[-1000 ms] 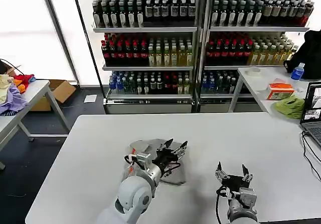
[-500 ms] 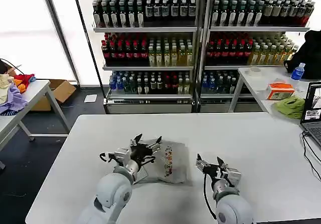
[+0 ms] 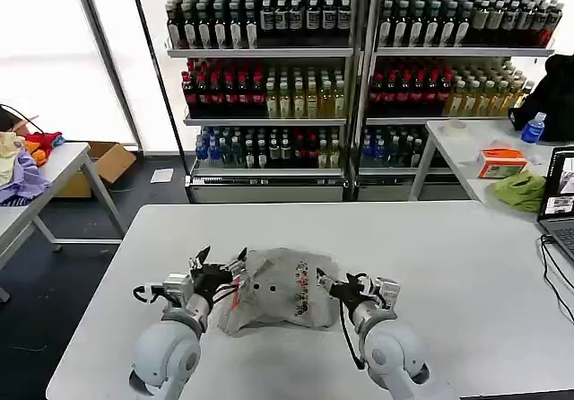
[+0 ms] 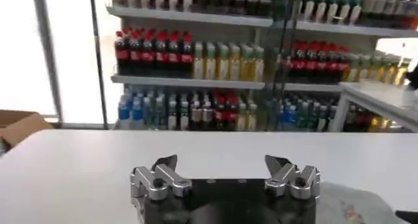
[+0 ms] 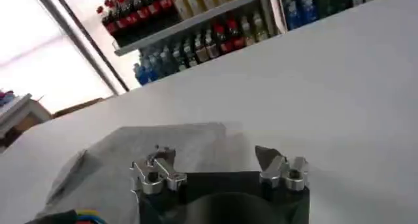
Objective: Fold and organize the clothes.
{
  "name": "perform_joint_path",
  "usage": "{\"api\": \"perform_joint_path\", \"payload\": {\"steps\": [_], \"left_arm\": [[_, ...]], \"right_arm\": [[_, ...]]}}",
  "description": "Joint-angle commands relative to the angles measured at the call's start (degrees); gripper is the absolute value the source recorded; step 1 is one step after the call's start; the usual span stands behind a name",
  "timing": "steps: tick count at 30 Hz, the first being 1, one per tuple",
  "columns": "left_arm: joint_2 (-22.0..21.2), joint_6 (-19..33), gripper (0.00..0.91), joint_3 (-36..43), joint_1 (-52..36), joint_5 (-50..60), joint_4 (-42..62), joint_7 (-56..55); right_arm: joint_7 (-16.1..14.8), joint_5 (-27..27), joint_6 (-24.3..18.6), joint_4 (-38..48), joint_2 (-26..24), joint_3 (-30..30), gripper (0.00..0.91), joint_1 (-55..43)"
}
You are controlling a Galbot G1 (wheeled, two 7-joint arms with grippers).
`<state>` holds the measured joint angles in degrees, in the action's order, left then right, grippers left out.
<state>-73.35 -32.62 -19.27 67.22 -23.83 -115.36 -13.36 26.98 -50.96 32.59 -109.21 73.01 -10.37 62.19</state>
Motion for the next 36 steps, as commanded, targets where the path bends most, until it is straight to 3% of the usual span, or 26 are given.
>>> {"api": "perform_joint_path", "payload": {"steps": [1, 18, 22, 30, 35, 36], "left_arm": [[0.76, -0.4, 0.907, -5.05, 4.26, 0.55, -2.59, -0.36], [-0.15, -0.41, 0.907, -6.78, 6.01, -0.2, -3.92, -0.73], [-0.28, -0.39, 0.907, -6.91, 6.61, -0.14, -4.21, -0.79], [-0.77, -0.4, 0.907, -6.54, 6.94, -0.01, -4.66, -0.81], [-1.3, -0.39, 0.907, -6.08, 6.74, 0.09, -4.62, -0.79], [-1.35, -0.38, 0.907, -6.03, 6.74, 0.1, -4.58, -0.79]], "right_arm": [[0.87, -5.57, 0.53, 2.09, -0.82, 2.83, 0.0, -2.21], [2.05, -4.7, 0.41, 2.45, -0.87, 1.88, 0.0, -0.93], [1.92, -5.11, 0.54, 2.08, -5.11, 1.55, 0.0, -2.59], [-0.56, -7.9, 0.65, 4.71, -18.38, -1.56, 0.0, -8.7], [-1.93, -5.65, 0.63, 6.66, -21.41, -3.07, 0.0, -6.98], [-2.22, -4.27, 0.62, 6.92, -21.23, -3.26, 0.04, -6.33]]}}
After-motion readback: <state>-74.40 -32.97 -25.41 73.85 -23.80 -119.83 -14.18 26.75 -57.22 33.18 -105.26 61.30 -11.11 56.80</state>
